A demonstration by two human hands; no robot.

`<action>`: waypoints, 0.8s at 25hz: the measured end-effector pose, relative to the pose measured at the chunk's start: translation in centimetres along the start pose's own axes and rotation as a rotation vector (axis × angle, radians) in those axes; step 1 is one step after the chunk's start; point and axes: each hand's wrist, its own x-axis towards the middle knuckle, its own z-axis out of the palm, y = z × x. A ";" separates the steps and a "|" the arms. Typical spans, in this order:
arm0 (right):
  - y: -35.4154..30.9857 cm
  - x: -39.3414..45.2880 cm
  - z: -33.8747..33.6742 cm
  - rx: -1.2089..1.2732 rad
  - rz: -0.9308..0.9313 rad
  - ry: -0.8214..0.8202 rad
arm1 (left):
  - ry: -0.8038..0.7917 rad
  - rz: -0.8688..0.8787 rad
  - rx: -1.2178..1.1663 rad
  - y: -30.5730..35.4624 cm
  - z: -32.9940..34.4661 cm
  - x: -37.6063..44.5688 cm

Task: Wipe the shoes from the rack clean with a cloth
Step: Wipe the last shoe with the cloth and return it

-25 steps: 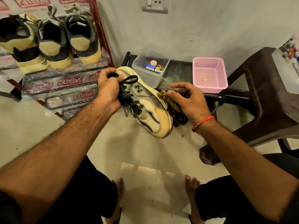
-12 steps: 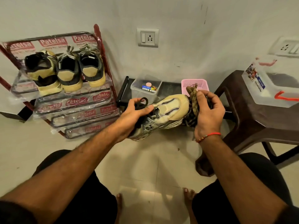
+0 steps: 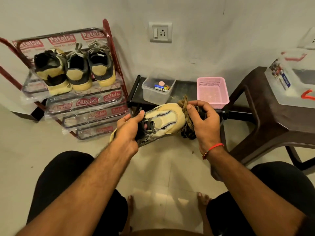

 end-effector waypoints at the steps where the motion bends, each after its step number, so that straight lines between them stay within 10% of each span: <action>1: 0.1 0.2 0.1 -0.023 -0.001 -0.028 | 0.024 0.054 0.024 -0.3 0.0 0.0; 12: 1.2 2.1 -0.3 -0.217 0.001 -0.202 | -0.092 0.269 0.162 -1.7 -0.3 1.3; 20: 3.7 1.1 2.9 -0.826 -0.610 -0.190 | -0.178 0.502 0.178 -3.4 2.3 2.6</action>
